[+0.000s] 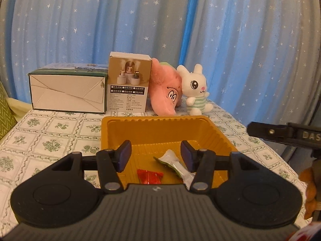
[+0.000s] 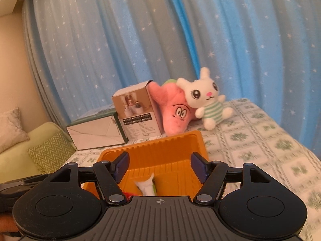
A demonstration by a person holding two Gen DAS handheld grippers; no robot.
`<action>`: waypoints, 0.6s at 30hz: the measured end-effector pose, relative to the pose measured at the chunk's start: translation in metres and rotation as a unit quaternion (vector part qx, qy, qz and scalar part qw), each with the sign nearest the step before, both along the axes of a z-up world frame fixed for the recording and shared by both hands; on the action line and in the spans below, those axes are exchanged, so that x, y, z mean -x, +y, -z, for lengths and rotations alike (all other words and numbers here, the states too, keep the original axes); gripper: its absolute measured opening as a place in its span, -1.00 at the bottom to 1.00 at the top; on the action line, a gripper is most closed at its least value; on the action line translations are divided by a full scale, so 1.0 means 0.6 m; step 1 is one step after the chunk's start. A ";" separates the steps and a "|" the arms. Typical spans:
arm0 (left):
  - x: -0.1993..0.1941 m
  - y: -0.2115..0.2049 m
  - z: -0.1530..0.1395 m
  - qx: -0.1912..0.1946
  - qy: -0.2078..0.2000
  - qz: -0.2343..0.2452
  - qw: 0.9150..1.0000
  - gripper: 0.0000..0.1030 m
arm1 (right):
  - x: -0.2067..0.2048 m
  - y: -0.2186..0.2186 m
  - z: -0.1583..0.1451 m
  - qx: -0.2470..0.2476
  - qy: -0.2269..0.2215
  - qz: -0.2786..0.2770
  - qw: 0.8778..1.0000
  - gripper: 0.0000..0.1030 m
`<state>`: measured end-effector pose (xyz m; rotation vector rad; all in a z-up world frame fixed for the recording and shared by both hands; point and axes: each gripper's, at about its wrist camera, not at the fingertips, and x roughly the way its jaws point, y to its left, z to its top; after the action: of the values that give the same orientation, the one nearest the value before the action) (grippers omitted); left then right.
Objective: Organize snacks
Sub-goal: 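Move both grippers back to the snack pile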
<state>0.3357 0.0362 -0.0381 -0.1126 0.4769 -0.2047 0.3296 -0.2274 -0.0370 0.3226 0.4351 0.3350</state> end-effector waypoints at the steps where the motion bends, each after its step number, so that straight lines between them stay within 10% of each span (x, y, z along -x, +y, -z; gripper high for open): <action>1: 0.011 0.000 -0.002 0.006 -0.001 0.002 1.000 0.09 | 0.017 -0.010 -0.002 -0.013 -0.003 -0.002 1.000 0.31; 18: 0.302 -0.022 -0.023 -0.017 -0.005 -0.041 0.999 0.40 | 0.302 -0.055 -0.010 -0.014 0.016 0.014 1.000 0.39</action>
<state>0.1545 0.0229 -0.0241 -0.0970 0.4644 -0.1162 0.1483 -0.2603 -0.0310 0.3605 0.4565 0.3092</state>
